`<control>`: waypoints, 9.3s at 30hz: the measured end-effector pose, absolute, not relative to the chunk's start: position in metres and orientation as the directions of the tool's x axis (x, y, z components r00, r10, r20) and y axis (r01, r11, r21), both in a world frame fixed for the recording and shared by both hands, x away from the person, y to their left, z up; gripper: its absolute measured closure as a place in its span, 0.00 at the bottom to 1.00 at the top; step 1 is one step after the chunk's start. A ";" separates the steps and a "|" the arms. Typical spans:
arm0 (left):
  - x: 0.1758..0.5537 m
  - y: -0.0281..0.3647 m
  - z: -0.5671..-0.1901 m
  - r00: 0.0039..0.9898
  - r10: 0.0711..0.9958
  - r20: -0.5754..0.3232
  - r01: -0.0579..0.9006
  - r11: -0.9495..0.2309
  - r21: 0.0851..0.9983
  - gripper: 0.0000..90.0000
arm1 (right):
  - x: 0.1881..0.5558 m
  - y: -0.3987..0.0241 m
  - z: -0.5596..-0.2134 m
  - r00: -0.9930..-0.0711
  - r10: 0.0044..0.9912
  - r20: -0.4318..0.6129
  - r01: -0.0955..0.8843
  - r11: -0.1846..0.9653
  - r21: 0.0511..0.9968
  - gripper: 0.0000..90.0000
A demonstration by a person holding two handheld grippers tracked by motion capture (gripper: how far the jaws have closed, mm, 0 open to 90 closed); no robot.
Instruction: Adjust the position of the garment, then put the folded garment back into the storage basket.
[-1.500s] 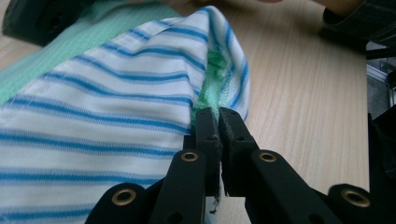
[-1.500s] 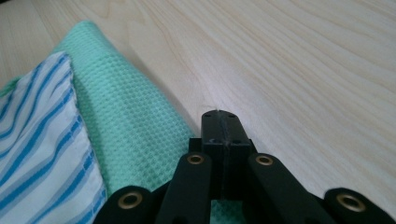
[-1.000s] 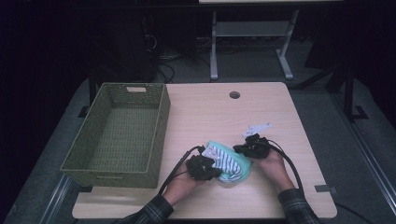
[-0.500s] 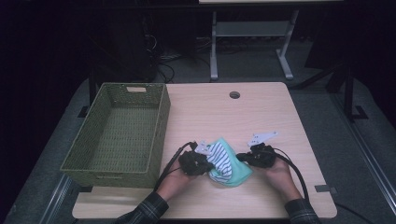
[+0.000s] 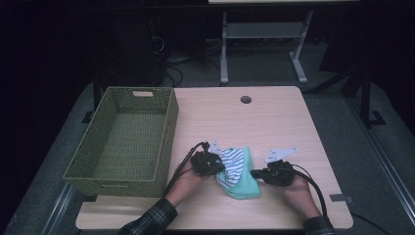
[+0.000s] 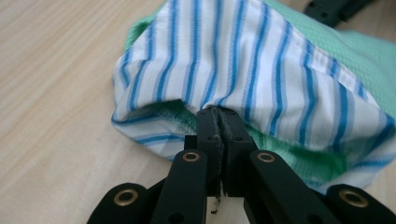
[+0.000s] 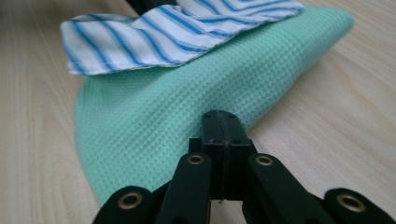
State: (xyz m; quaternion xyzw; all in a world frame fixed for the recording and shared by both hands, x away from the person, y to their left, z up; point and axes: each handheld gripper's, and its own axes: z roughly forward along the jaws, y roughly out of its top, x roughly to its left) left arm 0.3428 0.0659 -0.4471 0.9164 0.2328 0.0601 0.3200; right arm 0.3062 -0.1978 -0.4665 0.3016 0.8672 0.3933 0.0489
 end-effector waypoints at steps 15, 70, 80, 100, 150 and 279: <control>0.345 0.075 -0.439 0.883 0.465 -0.061 0.393 -0.663 0.637 0.84 | 0.290 -0.226 -0.463 -0.737 0.663 0.135 0.505 0.405 0.762 0.79; 0.350 0.037 -0.452 0.980 0.191 -0.049 0.190 -0.846 0.499 0.16 | 0.279 -0.267 -0.482 -0.542 0.840 0.028 0.594 0.359 0.720 0.13; 0.349 0.035 -0.451 0.983 0.173 -0.060 0.180 -0.862 0.474 0.26 | 0.277 -0.267 -0.483 -0.535 0.845 0.029 0.597 0.352 0.721 0.12; 0.344 0.037 -0.444 0.974 0.209 -0.091 0.227 -0.860 0.457 0.78 | 0.277 -0.266 -0.483 -0.512 0.858 0.028 0.605 0.337 0.721 0.12; 0.359 0.098 -0.343 0.905 0.404 -0.135 0.402 -0.706 0.583 0.78 | 0.277 -0.267 -0.483 -0.487 0.873 0.033 0.615 0.316 0.722 0.12; 0.395 0.359 -0.391 0.488 0.862 -0.139 0.784 -0.363 0.504 0.77 | 0.279 -0.267 -0.483 -0.487 0.873 0.028 0.618 0.321 0.718 0.10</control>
